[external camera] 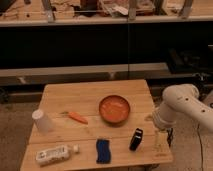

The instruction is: Knock the eraser over

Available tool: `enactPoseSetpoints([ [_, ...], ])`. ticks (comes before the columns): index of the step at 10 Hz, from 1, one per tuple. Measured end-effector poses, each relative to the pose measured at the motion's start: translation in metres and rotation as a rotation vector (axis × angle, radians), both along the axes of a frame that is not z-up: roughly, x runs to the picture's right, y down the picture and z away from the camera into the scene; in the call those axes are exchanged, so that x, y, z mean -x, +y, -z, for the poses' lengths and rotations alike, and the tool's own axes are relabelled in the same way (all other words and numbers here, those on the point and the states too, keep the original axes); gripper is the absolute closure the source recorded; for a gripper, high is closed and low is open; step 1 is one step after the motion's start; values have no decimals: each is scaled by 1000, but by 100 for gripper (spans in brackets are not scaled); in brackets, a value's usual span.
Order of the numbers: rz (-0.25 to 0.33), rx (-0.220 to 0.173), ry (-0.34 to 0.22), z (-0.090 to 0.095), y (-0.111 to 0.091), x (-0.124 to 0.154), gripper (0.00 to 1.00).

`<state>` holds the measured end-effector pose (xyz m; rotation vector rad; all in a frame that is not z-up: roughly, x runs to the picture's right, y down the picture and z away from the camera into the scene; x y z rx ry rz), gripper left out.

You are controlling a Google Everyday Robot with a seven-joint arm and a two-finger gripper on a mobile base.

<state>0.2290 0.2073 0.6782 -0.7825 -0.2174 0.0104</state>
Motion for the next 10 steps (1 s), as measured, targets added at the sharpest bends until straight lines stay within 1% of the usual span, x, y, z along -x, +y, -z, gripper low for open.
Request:
enactPoseSetpoints([
  [1, -2, 4, -2, 1, 1, 1, 22],
  [4, -8, 13, -9, 4, 4, 4, 44],
  [5, -10, 16, -11, 5, 5, 5, 46],
  [6, -11, 18, -13, 5, 6, 6, 46],
  [7, -14, 21, -14, 7, 7, 7, 49],
  [8, -22, 26, -17, 7, 8, 8, 57],
  [9, -48, 35, -30, 8, 10, 8, 68],
  [10, -61, 39, -37, 8, 12, 8, 77],
])
